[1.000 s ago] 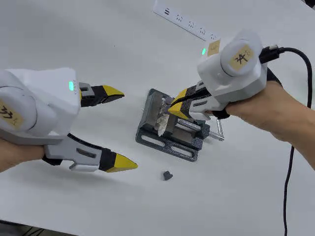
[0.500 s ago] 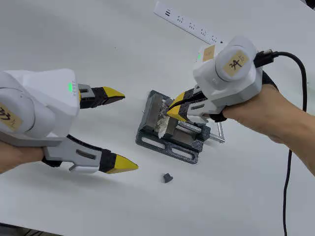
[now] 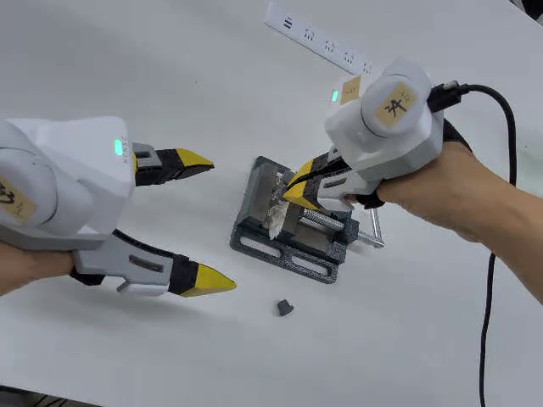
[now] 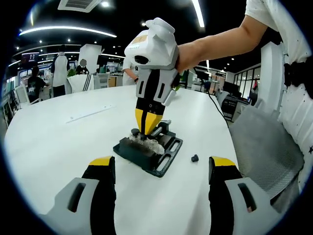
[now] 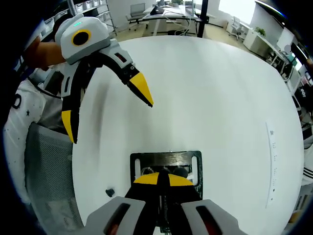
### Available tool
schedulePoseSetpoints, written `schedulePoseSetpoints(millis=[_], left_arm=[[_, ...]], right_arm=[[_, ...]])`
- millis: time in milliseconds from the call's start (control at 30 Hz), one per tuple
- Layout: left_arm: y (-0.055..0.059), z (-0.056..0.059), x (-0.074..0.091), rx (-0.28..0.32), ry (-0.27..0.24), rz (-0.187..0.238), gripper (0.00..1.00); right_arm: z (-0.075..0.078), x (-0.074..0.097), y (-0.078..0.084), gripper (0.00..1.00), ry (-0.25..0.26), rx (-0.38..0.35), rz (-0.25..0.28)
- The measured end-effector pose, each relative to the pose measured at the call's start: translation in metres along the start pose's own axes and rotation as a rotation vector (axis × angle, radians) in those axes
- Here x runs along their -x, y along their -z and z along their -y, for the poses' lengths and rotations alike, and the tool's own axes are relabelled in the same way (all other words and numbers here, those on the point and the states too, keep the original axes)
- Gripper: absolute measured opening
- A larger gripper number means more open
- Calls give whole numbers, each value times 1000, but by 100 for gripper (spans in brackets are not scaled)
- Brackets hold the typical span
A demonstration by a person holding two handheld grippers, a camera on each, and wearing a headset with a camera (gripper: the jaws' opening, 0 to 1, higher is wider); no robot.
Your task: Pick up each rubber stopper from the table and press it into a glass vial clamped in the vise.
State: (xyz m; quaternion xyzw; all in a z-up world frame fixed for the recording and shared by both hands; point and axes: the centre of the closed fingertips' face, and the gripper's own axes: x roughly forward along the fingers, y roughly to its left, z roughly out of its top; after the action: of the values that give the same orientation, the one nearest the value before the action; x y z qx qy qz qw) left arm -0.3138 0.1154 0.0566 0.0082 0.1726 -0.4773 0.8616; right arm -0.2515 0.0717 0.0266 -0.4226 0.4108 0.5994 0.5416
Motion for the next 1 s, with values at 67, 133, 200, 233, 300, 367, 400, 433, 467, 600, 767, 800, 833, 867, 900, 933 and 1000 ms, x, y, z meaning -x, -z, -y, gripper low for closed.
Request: schedulePoseSetpoints(millis=[67,133,200,233,300,367,400,433,467,600,767,800,833,867,900,933,1000], left_arm=[[-1,0,0,-1,-1,3,77],[-1,0,-1,3,-1,6,77],[-1,-1,-1,0,-1,4,77],[-1,-1,-1,1,-1,5,77],[-1,-2,-1,1,0,5,77],[-1,-2,-2,0,-1,6,77],[-1,-3,-2,1,-2,8,77],[-2,-3,-2,1,-3,10,77],[-2,-3,-2,1,-4,11,77],[-2,-3,-1,0,-5,9,77],[-1,-3,1,-1,-11,8,77],[-1,-3,2,1,-13,9,77],[-1,-3,2,3,-15,11,77],[-1,-4,2,4,-16,12,77],[-1,-4,2,4,-17,13,77],[-1,-4,2,4,-17,14,77],[-1,-4,2,2,-15,14,77]], right_arm=[[0,0,0,0,-3,1,-8],[1,0,0,0,-6,-1,-14],[2,0,1,0,-11,-9,-20],[2,0,1,0,-13,-7,-24],[3,0,-1,0,-16,-6,-30],[2,0,0,0,-18,-3,-35],[2,0,0,0,-19,-4,-37],[2,0,0,0,-20,-2,-38],[2,-1,0,0,-21,0,-38],[2,-1,-1,0,-24,2,-49],[0,-2,-1,0,-33,5,-65],[1,-3,-1,0,-34,6,-65],[1,-3,-1,0,-34,3,-66],[0,-3,-1,0,-34,5,-67],[0,-3,-1,0,-34,7,-70],[0,-4,0,0,-34,9,-74],[-1,-4,0,0,-32,4,-80]])
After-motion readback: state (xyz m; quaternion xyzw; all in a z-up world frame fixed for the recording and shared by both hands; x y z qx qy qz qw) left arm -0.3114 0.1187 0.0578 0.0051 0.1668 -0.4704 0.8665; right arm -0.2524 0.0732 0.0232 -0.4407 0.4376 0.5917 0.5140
